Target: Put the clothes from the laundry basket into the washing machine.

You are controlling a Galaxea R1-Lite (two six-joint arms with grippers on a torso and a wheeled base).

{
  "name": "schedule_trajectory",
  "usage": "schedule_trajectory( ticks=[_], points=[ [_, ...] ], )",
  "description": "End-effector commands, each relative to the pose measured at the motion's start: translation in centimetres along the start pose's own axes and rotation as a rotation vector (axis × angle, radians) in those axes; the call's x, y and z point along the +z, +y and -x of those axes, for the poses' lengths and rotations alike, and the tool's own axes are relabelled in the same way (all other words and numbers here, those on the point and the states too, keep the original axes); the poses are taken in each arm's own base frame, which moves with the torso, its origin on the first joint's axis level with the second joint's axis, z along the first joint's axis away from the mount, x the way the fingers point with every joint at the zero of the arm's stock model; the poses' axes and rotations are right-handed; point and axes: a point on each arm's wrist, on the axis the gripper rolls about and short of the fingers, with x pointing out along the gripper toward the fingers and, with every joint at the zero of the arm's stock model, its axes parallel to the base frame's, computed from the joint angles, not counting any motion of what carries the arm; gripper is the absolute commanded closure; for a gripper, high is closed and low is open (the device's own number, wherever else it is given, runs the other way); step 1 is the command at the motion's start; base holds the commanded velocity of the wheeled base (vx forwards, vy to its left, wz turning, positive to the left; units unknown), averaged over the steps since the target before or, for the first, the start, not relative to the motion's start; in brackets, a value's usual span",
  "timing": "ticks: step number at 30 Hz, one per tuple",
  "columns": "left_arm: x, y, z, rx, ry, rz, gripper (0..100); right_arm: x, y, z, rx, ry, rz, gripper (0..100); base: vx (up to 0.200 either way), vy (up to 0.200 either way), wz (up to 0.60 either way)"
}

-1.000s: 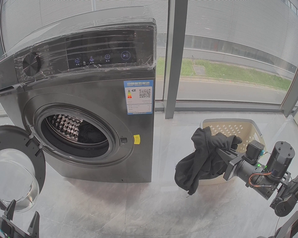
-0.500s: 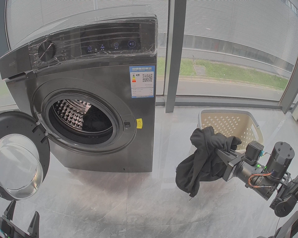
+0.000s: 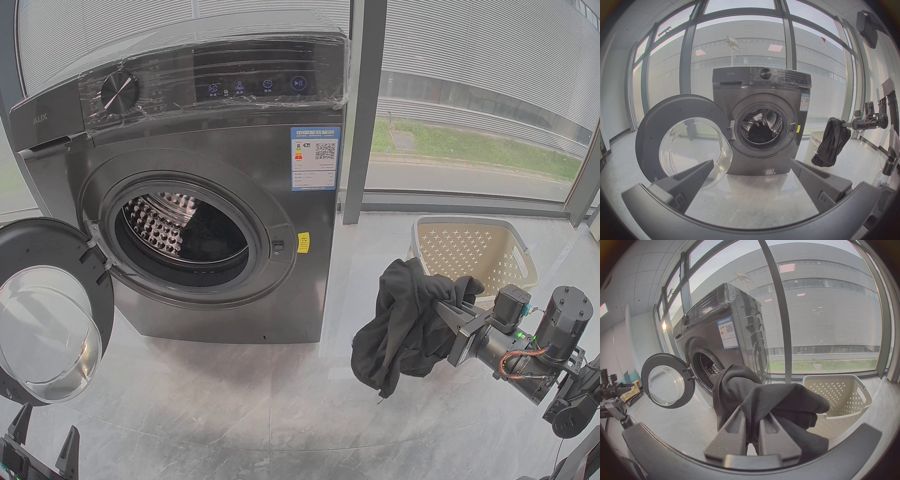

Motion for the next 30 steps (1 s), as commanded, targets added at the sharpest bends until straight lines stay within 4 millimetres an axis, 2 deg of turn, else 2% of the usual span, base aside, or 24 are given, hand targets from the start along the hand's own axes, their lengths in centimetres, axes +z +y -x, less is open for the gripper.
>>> schedule_trajectory(
  ticks=[1, 5, 14, 20, 30],
  points=[
    [-0.44, 0.01, 0.02, 0.001, -0.002, 0.0, 0, -0.03, 0.02, -0.02, 0.001, 0.001, 0.0, 100, 0.0, 0.2, 0.0],
    [-0.44, 0.01, 0.02, 0.001, -0.002, 0.0, 0, 0.0, 0.09, 0.01, 0.004, 0.0, 0.0, 100, 0.0, 0.2, 0.0],
    [-0.44, 0.01, 0.02, 0.001, -0.002, -0.001, 0, 0.0, 0.09, 0.01, 0.004, 0.0, 0.0, 100, 0.0, 0.0, 0.0],
    [-0.44, 0.01, 0.02, 0.001, -0.002, -0.001, 0, -0.02, 0.09, 0.01, 0.004, 0.002, 0.0, 100, -0.2, 0.0, 0.0],
    [-0.44, 0.01, 0.02, 0.001, -0.002, 0.0, 0, -0.09, 0.08, 0.02, 0.004, 0.005, -0.001, 100, 0.0, 0.0, 0.0]
  ],
)
